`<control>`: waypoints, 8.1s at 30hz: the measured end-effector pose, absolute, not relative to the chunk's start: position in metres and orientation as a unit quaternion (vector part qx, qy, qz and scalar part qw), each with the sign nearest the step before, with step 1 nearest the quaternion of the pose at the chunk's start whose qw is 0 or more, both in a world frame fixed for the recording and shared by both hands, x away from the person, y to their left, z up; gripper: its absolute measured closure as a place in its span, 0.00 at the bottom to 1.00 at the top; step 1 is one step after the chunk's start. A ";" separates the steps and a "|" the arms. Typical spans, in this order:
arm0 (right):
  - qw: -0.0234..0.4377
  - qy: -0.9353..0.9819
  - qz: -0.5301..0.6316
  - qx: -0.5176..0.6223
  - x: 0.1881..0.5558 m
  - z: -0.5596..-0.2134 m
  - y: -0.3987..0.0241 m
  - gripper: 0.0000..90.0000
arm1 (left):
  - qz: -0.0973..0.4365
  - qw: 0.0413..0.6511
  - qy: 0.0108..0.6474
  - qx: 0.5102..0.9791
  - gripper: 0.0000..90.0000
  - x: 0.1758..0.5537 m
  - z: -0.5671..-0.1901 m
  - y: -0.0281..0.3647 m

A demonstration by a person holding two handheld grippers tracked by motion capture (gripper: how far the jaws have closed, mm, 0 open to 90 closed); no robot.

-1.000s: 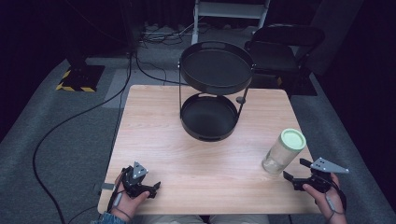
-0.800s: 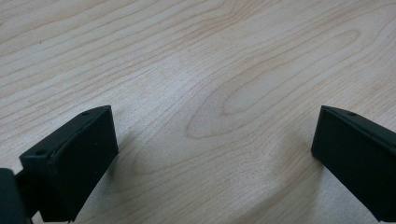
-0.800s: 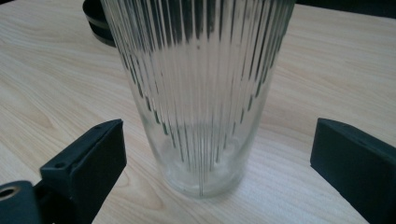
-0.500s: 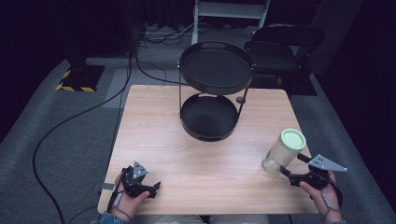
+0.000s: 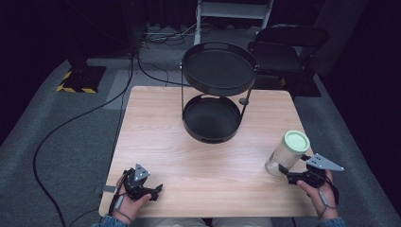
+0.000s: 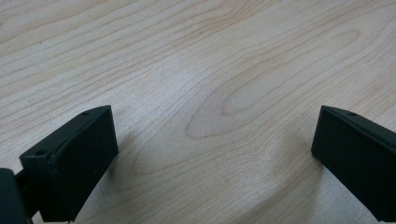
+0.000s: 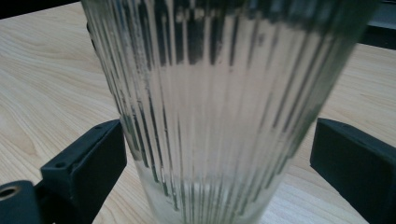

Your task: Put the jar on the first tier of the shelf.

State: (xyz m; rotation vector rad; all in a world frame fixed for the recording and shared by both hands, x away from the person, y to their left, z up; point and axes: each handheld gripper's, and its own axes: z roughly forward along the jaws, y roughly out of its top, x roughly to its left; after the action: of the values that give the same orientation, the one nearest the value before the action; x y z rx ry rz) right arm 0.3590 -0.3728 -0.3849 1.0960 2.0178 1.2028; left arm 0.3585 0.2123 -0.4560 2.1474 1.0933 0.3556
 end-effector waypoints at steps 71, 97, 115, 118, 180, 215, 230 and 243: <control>0.267 0.761 0.470 0.357 0.414 -0.346 -0.316 0.13 | 0.139 0.345 0.426 0.825 0.00 0.359 -0.456 0.212; 0.254 0.774 0.477 0.330 0.468 -0.333 -0.272 0.13 | 0.140 0.345 0.423 0.826 0.00 0.360 -0.456 0.212; 0.250 0.777 0.481 0.321 0.503 -0.335 -0.248 0.13 | 0.140 0.345 0.423 0.826 0.00 0.361 -0.456 0.212; 0.249 0.777 0.482 0.319 0.508 -0.335 -0.243 0.13 | 0.140 0.345 0.423 0.826 0.00 0.361 -0.456 0.212; 0.224 0.797 0.450 0.336 0.583 -0.391 -0.147 0.13 | 0.138 0.346 0.420 0.828 0.00 0.362 -0.456 0.212; 0.220 0.781 0.473 0.344 0.574 -0.407 -0.157 0.12 | 0.138 0.345 0.420 0.828 0.00 0.362 -0.456 0.212; 0.204 0.772 0.483 0.360 0.558 -0.393 -0.178 0.05 | 0.138 0.345 0.420 0.828 0.00 0.362 -0.456 0.212; 0.205 0.780 0.475 0.351 0.536 -0.369 -0.198 0.04 | 0.138 0.345 0.420 0.828 0.00 0.362 -0.456 0.212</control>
State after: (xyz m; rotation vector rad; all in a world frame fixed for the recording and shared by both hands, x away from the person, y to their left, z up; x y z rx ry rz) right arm 0.5358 -0.1981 -0.3693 0.9792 2.1755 1.3253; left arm 0.3619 0.2120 -0.4561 2.1493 1.0899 0.3580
